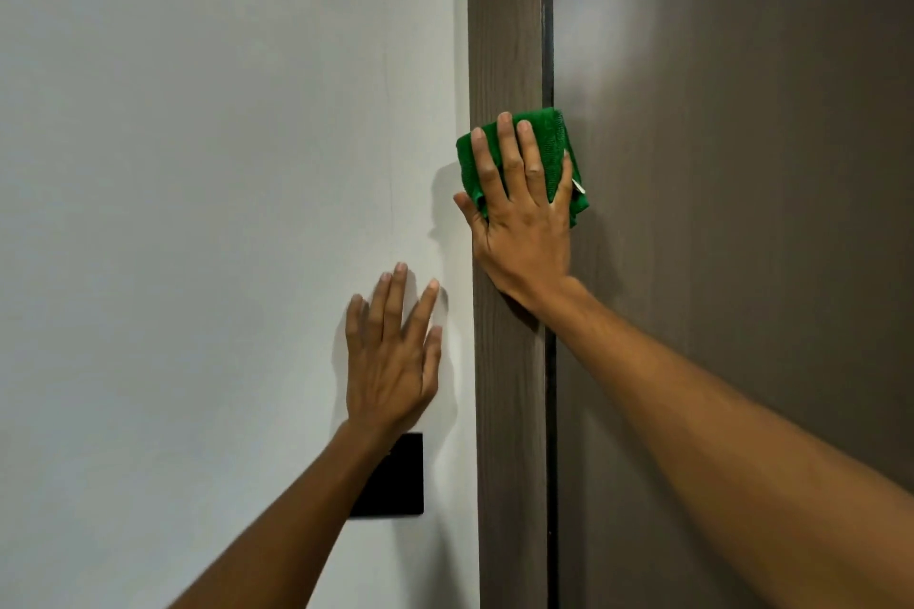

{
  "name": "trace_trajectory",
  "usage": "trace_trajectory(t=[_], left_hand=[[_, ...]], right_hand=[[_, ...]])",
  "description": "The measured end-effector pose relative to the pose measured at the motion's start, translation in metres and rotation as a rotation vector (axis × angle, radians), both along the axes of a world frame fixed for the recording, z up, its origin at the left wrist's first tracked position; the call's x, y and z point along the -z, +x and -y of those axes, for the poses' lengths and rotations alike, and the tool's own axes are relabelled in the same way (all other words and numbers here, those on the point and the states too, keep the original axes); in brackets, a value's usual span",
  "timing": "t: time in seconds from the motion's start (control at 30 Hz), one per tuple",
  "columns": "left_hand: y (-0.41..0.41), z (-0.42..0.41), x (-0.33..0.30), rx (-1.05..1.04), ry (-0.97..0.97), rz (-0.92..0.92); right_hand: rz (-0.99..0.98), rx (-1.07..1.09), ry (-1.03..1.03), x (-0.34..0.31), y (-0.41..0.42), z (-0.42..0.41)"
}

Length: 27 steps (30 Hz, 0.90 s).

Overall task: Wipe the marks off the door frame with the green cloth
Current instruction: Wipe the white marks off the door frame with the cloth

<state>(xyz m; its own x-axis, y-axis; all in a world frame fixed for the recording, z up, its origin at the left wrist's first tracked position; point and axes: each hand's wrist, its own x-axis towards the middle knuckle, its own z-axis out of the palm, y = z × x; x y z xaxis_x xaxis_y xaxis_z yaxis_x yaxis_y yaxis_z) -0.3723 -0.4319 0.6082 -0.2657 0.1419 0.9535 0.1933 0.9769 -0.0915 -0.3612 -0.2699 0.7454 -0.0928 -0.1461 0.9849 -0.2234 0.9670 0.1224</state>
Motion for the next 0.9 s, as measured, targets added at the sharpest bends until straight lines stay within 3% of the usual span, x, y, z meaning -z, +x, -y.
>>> trace_trajectory(t=[0.17, 0.57, 0.7, 0.8, 0.9], left_hand=[[-0.001, 0.014, 0.039, -0.013, -0.018, 0.062], [0.004, 0.012, 0.038, 0.056, 0.039, 0.108], [0.032, -0.003, 0.038, 0.198, 0.098, 0.214], [0.049, -0.019, 0.043, 0.312, 0.171, 0.258], [0.052, -0.031, 0.037, 0.343, 0.267, 0.23]], right_hand=[[0.047, -0.004, -0.027, 0.057, 0.005, 0.001], [0.277, -0.016, -0.152, 0.202, 0.021, 0.01], [0.449, -0.181, -0.133, 0.205, 0.046, 0.004], [0.585, -0.429, -0.156, 0.194, 0.061, -0.01], [0.594, -0.59, -0.247, 0.183, 0.069, -0.021]])
